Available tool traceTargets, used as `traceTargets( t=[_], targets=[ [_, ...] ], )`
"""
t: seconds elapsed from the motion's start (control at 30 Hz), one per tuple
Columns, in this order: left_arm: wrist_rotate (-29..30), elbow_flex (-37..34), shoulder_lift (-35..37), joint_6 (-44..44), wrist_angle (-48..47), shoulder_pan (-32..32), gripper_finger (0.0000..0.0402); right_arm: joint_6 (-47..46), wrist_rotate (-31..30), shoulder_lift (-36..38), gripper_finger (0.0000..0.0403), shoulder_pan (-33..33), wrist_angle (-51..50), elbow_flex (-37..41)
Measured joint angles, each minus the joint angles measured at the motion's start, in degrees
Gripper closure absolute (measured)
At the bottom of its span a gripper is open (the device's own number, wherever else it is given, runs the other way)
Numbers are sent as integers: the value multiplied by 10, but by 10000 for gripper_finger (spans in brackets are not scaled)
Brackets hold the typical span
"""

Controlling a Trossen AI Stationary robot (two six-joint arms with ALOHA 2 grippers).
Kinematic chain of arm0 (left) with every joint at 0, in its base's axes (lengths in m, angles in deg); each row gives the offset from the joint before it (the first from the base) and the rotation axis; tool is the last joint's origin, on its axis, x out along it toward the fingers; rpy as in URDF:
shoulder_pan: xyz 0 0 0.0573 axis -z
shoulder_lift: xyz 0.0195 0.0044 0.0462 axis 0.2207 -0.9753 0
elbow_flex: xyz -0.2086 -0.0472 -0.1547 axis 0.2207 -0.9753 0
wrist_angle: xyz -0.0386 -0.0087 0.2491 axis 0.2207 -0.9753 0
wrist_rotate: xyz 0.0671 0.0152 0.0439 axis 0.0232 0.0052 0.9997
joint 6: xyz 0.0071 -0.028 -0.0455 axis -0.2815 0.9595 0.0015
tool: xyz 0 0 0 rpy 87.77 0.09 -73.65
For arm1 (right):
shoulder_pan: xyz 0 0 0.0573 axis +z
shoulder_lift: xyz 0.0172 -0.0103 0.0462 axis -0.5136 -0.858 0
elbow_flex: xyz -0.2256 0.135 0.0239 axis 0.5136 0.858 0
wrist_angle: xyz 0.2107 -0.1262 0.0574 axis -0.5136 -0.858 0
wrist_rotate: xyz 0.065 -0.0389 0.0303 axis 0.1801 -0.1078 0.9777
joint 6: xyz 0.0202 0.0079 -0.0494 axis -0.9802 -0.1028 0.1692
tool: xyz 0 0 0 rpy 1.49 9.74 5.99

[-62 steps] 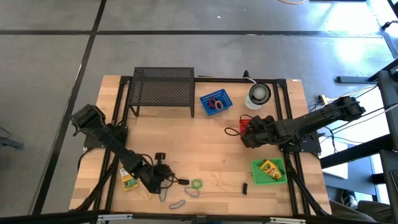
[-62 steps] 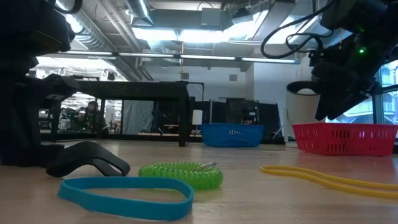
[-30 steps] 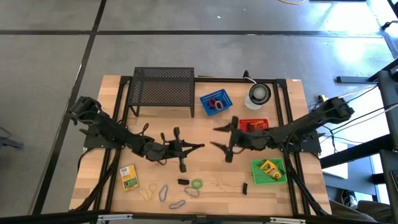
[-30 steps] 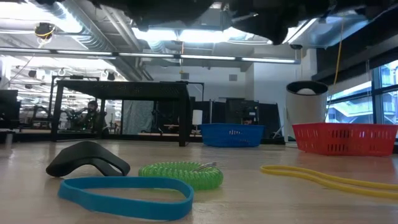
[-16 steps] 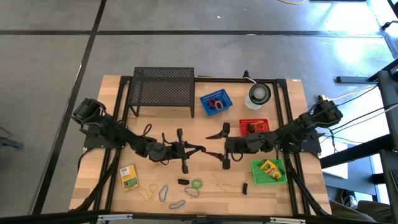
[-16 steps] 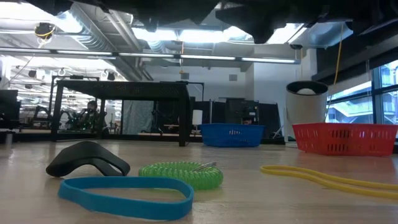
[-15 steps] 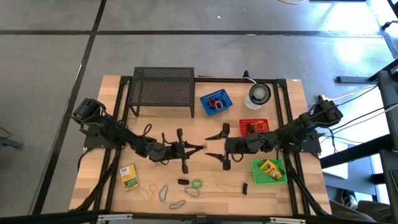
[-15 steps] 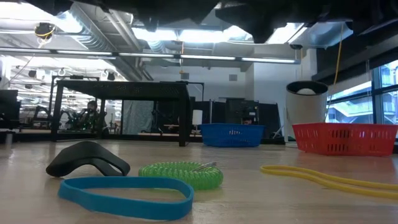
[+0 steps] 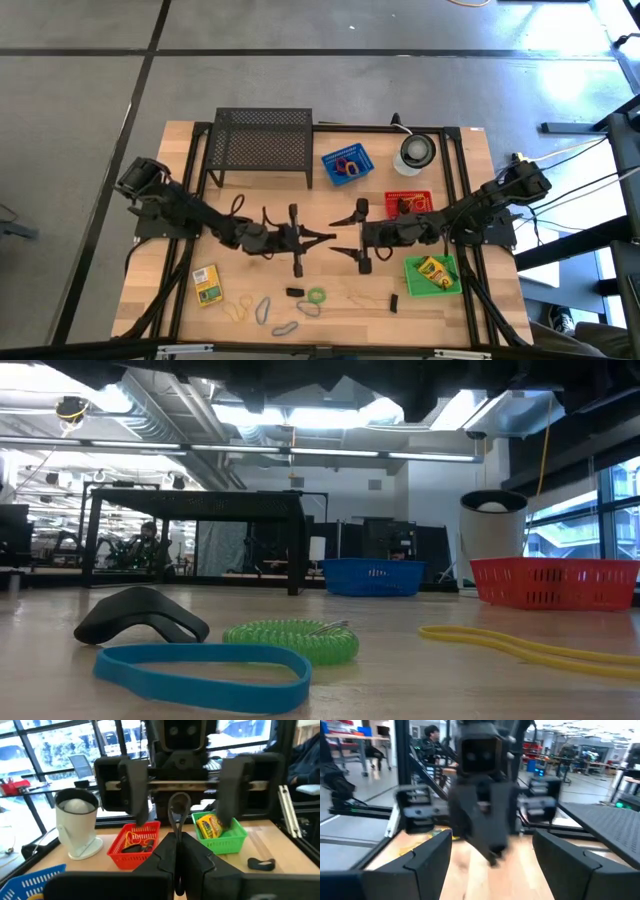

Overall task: Pick & Place Office Desk Supplies
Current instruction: Put the black arm band into the red bin

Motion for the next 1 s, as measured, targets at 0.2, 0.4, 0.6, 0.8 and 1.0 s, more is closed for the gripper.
traceTargets(
  t=[0.2, 0.4, 0.6, 0.8, 1.0],
  targets=[
    [-17, 0, 0, 13, 0, -10, 393, -9, 16, 0, 125, 0, -5, -7],
    [-17, 0, 0, 12, 0, -10, 393, -23, 16, 0, 155, 0, -5, -7],
    [-17, 0, 0, 11, 0, -10, 393, -61, 21, 0, 246, -11, -5, -7],
    [-27, 0, 0, 3, 3, -10, 393, -104, 66, 0, 366, -26, -6, -7],
    [-30, 0, 0, 34, 1, -9, 376, -135, 80, 1, 384, -30, -13, -8]
  ],
)
